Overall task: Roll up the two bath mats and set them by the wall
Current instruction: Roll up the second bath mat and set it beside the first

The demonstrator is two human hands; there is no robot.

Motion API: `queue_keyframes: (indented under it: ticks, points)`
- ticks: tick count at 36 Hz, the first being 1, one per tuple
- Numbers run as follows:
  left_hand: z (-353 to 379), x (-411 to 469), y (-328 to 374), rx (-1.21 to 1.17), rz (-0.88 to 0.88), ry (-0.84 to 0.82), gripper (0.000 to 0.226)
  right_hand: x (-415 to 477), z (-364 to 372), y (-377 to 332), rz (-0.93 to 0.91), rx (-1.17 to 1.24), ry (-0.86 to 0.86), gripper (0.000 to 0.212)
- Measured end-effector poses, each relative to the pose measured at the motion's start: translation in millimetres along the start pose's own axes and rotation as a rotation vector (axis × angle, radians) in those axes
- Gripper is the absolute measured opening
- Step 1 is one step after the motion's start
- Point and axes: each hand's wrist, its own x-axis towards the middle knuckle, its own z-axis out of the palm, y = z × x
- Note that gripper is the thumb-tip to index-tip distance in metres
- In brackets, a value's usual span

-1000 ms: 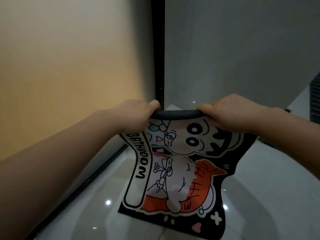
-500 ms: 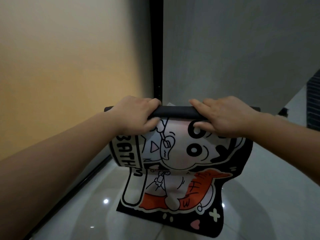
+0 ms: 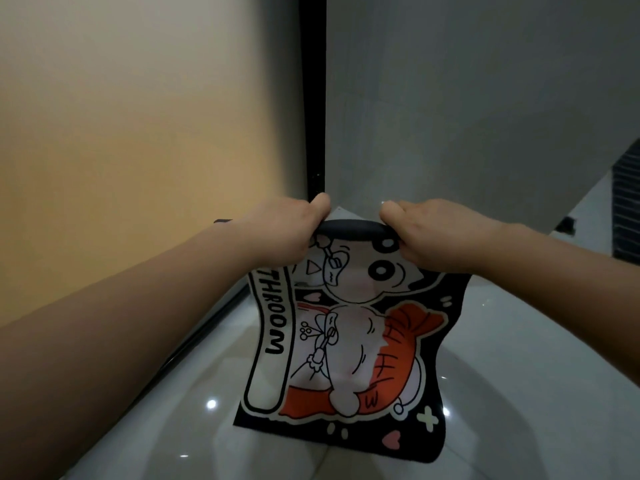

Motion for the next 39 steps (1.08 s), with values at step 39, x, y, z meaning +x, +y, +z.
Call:
queue_keyframes:
  ticks: [39]
  points:
    - [10, 4, 7, -0.068, 0.079, -0.007, 0.035, 7, 13, -6, 0.028, 0.033, 0.007, 0.037]
